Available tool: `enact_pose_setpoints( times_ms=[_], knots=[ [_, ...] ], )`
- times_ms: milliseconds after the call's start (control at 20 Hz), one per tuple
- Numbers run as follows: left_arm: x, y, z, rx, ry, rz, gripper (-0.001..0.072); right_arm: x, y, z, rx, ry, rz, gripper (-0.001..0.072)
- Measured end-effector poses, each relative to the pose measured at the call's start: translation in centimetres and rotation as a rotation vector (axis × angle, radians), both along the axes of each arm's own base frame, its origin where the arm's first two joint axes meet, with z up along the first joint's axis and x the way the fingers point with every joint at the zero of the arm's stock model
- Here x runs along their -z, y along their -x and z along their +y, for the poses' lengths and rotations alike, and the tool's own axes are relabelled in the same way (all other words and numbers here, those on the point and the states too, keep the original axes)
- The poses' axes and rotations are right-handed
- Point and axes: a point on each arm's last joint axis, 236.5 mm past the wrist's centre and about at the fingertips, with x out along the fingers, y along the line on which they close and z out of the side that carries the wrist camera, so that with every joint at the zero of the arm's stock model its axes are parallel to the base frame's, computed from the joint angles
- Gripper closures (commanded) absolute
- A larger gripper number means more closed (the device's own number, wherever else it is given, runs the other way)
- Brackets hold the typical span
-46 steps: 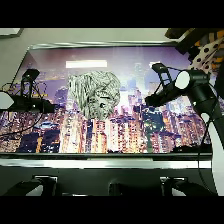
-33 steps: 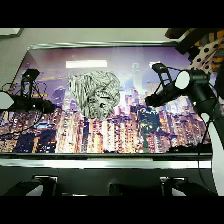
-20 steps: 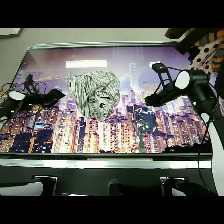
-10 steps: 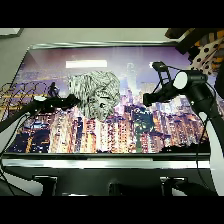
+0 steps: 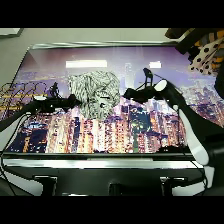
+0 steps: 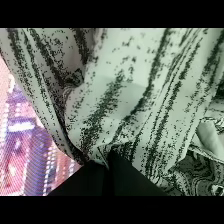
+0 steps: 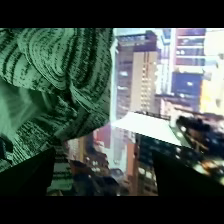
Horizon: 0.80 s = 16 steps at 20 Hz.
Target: Fold the clothes and pants, and hang the long-sleeved shirts on hangers.
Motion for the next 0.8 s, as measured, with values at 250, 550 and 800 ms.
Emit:
enact_pose_setpoints(
  times_ms=[250,550,800],
  knots=[
    [-0.2,0.4,0.4,0.009,0.021,0.012,0.0687,2.2,-2.6,2.3,0.062,-0.132,-0.023,0.0057],
    [-0.4,0.5,0.5,0.014,0.028,0.013,0.0688,3.1,-3.5,4.5,0.065,-0.165,-0.038,0.0596],
    [-1.8,0.5,0.2,0.033,0.037,-0.005,0.0691,1.6,-3.8,4.4,0.048,-0.143,-0.084,0.0683]
  ],
)
